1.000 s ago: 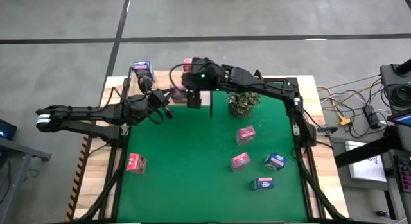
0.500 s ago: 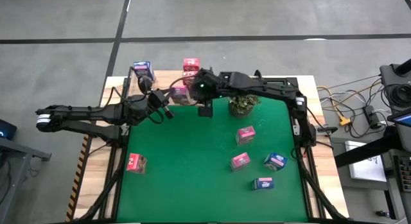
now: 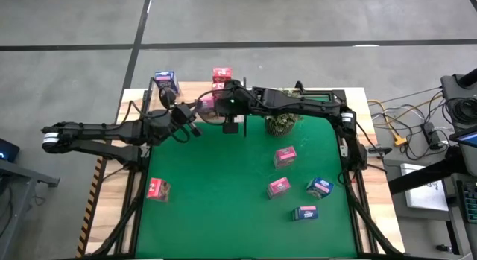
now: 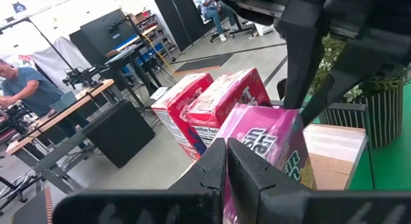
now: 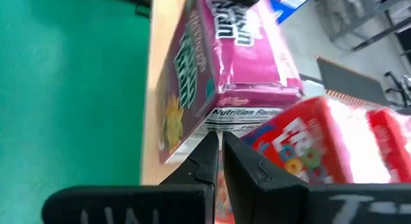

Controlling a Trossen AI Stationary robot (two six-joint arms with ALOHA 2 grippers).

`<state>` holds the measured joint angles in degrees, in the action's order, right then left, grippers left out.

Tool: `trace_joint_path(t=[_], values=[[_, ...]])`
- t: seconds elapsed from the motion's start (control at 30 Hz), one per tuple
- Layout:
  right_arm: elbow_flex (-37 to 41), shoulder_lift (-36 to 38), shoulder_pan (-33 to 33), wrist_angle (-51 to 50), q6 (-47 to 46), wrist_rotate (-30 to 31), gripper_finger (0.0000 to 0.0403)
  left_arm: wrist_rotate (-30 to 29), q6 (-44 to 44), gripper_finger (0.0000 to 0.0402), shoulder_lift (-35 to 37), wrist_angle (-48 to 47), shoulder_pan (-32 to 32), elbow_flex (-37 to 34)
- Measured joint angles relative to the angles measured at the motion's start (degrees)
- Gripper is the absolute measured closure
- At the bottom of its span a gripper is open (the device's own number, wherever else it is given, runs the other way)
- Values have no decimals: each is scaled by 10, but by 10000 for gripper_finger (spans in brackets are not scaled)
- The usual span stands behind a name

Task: Stack cereal on shelf
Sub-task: Put the left pink cereal box on the shelf

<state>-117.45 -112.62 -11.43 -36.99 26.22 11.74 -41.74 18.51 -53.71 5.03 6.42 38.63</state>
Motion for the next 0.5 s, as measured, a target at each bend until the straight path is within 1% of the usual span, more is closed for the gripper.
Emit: trace_joint_path(t=[0.23, 0.5], values=[[0, -11, 1, 41, 1, -2, 390, 1, 3, 402, 2, 13, 0, 0], [1, -13, 1, 34, -1, -1, 390, 1, 5, 402, 7, 18, 0, 0]])
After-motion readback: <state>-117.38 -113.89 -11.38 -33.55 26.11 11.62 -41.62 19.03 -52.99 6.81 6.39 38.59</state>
